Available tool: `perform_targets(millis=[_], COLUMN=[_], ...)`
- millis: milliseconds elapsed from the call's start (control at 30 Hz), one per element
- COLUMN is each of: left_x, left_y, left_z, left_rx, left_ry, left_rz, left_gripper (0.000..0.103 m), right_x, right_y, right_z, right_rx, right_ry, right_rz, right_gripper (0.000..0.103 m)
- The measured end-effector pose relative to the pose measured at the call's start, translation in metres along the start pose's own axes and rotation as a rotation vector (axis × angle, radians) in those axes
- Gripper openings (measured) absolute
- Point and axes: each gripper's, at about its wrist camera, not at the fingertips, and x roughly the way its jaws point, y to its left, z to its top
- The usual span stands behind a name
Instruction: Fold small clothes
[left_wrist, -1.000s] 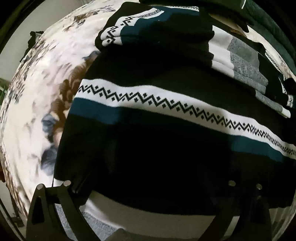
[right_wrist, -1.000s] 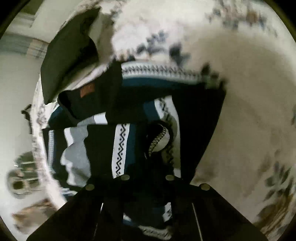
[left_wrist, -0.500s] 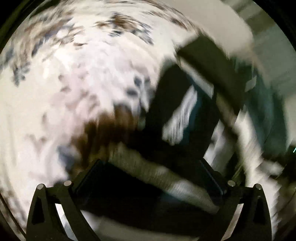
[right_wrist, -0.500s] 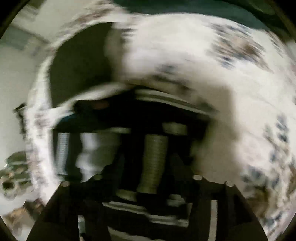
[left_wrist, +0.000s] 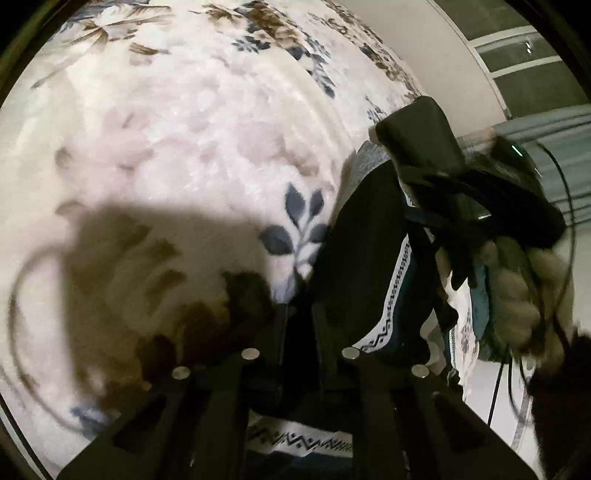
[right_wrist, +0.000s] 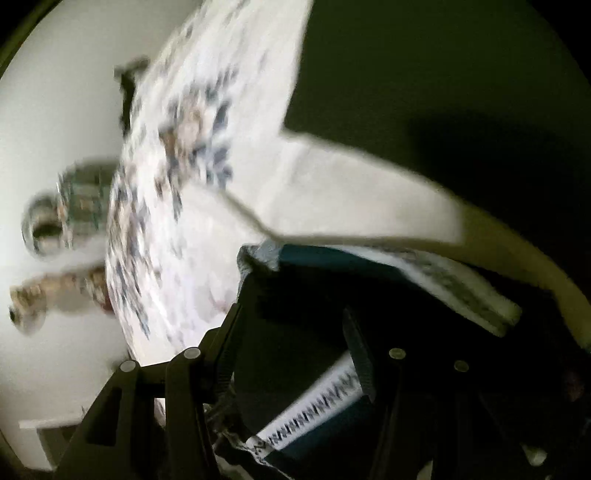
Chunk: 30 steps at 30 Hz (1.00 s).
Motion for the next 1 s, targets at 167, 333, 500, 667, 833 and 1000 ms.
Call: perform_targets(millis=[167,333,500,667,833,1000], left_x=[-0.001,0.003,-0.016,-0.037,-0.047,-0.043], left_y=[0.008,0.018,0.002,-0.025,-0.040,-0.048], left_z=[-0.008,-0.011,-0.003,0.000,-0.009,-0.041], left_rx=[0.023,0.023,0.148,0.340,0.403,0.414], left_ry=[0.012,0.061,0.083,-0.002,-0.068,-0.065], left_rz=[0.004,0.035,0.192,0.345,0.392,0.463], left_gripper=[0.010,0.007,0.010,0.094,0.095,0.095], right_x=[0.001,0.001,-0.051,-0.153,-0.223,-0.214], right_y=[0.009,-0.004,-0.042,-0.120,-0.221,-0.309], right_z=[0.001,0.010,-0.018,-0.133,-0.278,-0.319], right_rx=[-0.028,0.018,0.184,0.463,0.786,0.904], right_ry=[-0.062,-0.063,-0.125,-0.314,-0.401,-0.402], right_rz=[-0.049,-0.093,0.060,0.065,-0.129,-0.080], right_gripper=[0.005,0.005,0.046,0.048,0.057,0.057])
